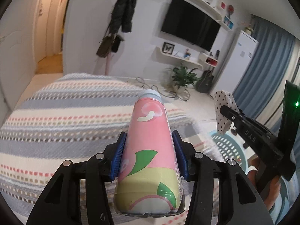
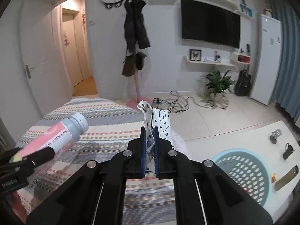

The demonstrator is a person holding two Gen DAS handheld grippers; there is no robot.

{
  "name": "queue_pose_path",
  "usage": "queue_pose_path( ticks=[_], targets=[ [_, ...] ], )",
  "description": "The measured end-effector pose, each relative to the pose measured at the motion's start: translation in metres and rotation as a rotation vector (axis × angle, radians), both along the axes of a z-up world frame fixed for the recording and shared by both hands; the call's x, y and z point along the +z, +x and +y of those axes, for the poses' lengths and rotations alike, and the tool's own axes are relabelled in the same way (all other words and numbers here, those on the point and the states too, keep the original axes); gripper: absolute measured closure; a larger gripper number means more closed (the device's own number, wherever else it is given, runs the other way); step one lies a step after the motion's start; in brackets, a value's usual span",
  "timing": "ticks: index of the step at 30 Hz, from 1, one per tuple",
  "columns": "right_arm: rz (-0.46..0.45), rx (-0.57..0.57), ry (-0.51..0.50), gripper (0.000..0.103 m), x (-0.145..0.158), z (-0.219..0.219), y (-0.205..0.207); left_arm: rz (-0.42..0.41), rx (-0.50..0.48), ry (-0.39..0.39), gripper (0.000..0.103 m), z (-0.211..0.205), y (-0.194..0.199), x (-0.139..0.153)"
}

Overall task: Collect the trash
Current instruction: 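Carry both items over the blue basket and open both tools to drop them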

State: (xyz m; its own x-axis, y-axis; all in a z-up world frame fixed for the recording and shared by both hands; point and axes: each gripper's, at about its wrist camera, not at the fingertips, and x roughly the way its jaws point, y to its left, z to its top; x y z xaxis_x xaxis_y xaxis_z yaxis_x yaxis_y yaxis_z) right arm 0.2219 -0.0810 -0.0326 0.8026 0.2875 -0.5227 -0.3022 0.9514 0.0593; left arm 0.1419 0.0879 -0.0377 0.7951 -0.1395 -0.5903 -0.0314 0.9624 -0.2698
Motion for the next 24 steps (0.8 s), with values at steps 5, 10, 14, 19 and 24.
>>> queue_pose_path(
  ticks=[5, 10, 14, 19, 24],
  targets=[
    [-0.008, -0.069, 0.04, 0.098, 0.005, -0.041, -0.003, -0.03, -0.075, 0.021, 0.056, -0.037, 0.009, 0.016],
    [-0.039, -0.212, -0.017, 0.098, 0.002, -0.085, -0.006, -0.043, -0.173, 0.04, 0.056, -0.086, 0.021, 0.023],
    [-0.001, -0.293, 0.028, 0.098, -0.009, -0.127, -0.005, -0.024, -0.248, 0.049, 0.056, -0.122, 0.038, 0.02],
    [0.067, -0.376, 0.075, 0.098, -0.031, -0.173, -0.003, 0.009, -0.339, 0.062, 0.056, -0.166, 0.06, 0.01],
    [0.151, -0.432, 0.108, 0.098, -0.058, -0.208, 0.003, 0.051, -0.426, 0.085, 0.056, -0.21, 0.073, -0.009]
  ],
)
